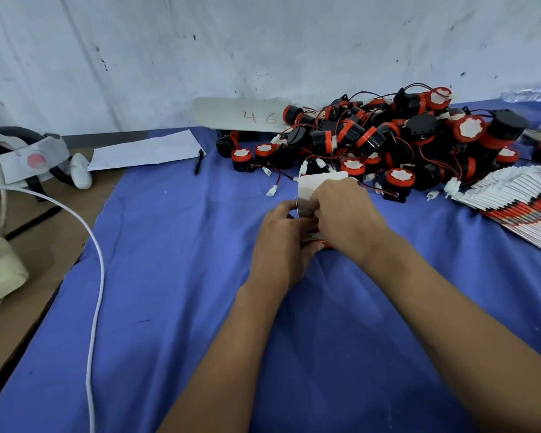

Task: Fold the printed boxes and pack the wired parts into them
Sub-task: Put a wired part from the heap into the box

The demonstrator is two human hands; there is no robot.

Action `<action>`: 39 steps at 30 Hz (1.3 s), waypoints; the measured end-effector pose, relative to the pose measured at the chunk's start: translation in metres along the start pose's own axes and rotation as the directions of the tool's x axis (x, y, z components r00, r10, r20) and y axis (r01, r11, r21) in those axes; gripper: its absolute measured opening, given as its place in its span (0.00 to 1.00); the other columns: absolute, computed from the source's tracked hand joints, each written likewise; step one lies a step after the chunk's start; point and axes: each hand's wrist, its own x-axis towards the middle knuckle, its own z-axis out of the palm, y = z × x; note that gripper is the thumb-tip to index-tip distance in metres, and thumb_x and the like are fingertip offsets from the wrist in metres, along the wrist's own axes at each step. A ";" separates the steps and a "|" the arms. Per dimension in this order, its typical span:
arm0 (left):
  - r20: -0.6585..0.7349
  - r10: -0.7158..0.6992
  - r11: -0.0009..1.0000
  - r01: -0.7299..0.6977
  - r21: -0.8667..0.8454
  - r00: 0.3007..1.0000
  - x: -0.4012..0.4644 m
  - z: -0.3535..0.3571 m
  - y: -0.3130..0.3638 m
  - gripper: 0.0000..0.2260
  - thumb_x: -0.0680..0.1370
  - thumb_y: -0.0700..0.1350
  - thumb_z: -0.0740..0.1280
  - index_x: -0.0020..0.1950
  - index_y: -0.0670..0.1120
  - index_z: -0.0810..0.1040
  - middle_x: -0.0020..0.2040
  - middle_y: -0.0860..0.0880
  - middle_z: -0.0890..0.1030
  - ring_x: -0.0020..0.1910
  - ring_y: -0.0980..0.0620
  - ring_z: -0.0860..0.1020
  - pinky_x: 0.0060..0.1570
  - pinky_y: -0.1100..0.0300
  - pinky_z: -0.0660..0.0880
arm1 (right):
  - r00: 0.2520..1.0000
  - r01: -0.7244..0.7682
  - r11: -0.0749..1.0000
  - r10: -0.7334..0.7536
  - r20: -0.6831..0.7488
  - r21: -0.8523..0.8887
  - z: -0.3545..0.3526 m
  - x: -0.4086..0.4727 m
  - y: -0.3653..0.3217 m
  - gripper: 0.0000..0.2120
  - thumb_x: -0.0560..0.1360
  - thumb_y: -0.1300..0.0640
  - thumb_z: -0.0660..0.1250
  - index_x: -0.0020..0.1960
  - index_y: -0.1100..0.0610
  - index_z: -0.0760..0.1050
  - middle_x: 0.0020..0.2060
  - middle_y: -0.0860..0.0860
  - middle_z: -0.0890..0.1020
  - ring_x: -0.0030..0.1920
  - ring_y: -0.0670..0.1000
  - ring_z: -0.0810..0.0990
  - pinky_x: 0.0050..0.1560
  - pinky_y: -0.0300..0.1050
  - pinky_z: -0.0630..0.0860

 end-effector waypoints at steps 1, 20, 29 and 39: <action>-0.001 0.009 1.000 -0.009 -0.025 1.000 0.001 0.000 -0.001 0.13 0.72 0.43 0.79 0.57 0.50 0.87 0.69 0.49 0.78 0.60 0.45 0.79 0.56 0.48 0.78 | 1.000 0.006 1.000 -0.006 0.002 0.016 -0.001 0.000 0.003 0.12 0.76 0.66 0.62 0.47 0.58 0.84 0.38 0.53 0.82 0.37 0.53 0.77 0.31 0.46 0.72; -0.039 0.133 0.980 -0.137 -0.141 0.990 0.002 0.005 -0.015 0.14 0.69 0.38 0.77 0.51 0.53 0.87 0.57 0.57 0.83 0.48 0.59 0.79 0.45 0.73 0.74 | 0.970 0.218 0.971 -0.204 0.129 -0.099 0.003 -0.002 0.008 0.11 0.79 0.63 0.64 0.57 0.53 0.81 0.51 0.54 0.71 0.50 0.53 0.67 0.48 0.43 0.67; -0.015 0.126 0.983 -0.126 -0.134 0.992 0.002 0.004 -0.015 0.19 0.70 0.34 0.75 0.55 0.53 0.87 0.66 0.53 0.82 0.57 0.53 0.83 0.52 0.54 0.83 | 0.975 0.161 0.971 -0.129 -0.180 0.176 0.007 0.000 0.010 0.06 0.75 0.68 0.66 0.44 0.61 0.80 0.40 0.54 0.83 0.42 0.54 0.80 0.42 0.52 0.79; 0.008 0.121 0.987 -0.120 -0.103 0.993 0.001 0.000 -0.011 0.18 0.71 0.36 0.75 0.56 0.53 0.87 0.65 0.51 0.82 0.58 0.52 0.80 0.51 0.53 0.81 | 0.965 0.237 0.921 -0.187 -0.185 0.309 0.004 0.000 0.020 0.10 0.73 0.68 0.69 0.45 0.56 0.86 0.41 0.50 0.87 0.42 0.48 0.83 0.47 0.46 0.81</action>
